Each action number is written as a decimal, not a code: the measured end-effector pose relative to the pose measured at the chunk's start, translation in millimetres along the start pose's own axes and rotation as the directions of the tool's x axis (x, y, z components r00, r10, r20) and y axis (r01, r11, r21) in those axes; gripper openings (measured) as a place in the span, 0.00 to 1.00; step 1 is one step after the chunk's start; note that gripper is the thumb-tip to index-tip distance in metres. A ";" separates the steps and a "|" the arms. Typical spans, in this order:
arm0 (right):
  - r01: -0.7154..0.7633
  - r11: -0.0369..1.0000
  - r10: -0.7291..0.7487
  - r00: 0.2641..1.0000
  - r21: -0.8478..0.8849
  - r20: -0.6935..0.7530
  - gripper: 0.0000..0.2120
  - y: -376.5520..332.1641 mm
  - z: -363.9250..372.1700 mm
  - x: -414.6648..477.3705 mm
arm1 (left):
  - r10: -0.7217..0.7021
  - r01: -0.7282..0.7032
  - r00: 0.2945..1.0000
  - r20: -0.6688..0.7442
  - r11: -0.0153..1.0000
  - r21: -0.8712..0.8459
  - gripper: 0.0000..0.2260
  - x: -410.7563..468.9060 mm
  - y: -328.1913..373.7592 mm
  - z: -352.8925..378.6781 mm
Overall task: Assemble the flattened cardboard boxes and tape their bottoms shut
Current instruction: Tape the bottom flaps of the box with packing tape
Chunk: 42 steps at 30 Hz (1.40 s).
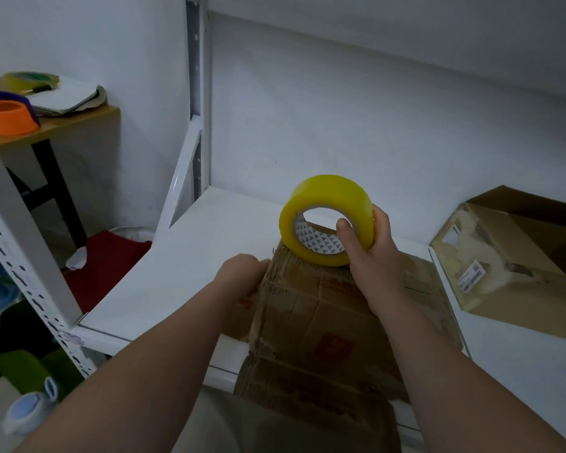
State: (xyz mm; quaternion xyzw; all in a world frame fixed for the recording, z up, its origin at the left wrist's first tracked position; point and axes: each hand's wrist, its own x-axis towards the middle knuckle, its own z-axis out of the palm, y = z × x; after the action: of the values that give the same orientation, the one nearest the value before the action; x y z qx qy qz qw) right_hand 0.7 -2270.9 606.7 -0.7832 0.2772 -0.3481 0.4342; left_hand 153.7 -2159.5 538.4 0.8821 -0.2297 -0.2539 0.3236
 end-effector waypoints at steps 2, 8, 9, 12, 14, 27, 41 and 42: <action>0.002 1.000 -0.002 1.000 0.007 0.010 0.19 0.2 0.8 0.2 | -0.005 0.001 0.992 -0.126 1.000 -0.031 0.10 -0.1 -0.3 -3.4; -0.013 1.000 0.013 1.000 0.012 0.020 0.21 4.8 2.3 1.1 | 0.437 0.047 0.850 0.293 0.491 -0.870 0.25 -29.3 21.4 -13.2; -0.022 1.000 0.021 1.000 0.012 0.021 0.21 5.5 2.7 1.3 | 0.448 0.004 0.838 0.311 0.564 -0.825 0.26 -30.1 20.1 -11.5; -0.040 0.999 0.040 0.999 0.005 0.019 0.22 7.3 3.7 2.7 | 0.385 0.024 0.835 0.394 0.688 -0.725 0.21 -29.4 17.5 -13.2; -0.051 0.999 0.051 0.998 0.002 0.020 0.22 7.6 3.8 3.0 | 0.307 0.062 0.833 0.461 0.776 -0.628 0.16 -26.3 15.1 -16.7; -0.065 0.988 0.066 0.998 -0.140 0.009 0.17 -3.2 -6.8 2.6 | 0.293 -0.349 0.877 0.381 0.933 0.087 0.55 -3.6 40.0 -39.6; -0.090 0.987 0.075 0.990 -0.131 -0.118 0.15 16.9 -74.0 -4.2 | 0.388 -0.669 0.727 0.567 0.586 0.458 0.50 -20.3 104.7 -39.0; -0.096 0.986 0.082 0.991 -0.139 -0.104 0.15 17.0 -75.0 -3.6 | 0.380 -0.681 0.717 0.585 0.564 0.468 0.52 -20.9 108.3 -35.8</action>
State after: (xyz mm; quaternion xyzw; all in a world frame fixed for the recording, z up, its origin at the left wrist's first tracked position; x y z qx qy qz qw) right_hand -62.7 -2312.7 619.3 -0.7813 0.3573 -0.3455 0.3776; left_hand 133.0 -2205.5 642.8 0.7444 -0.6281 -0.2266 -0.0020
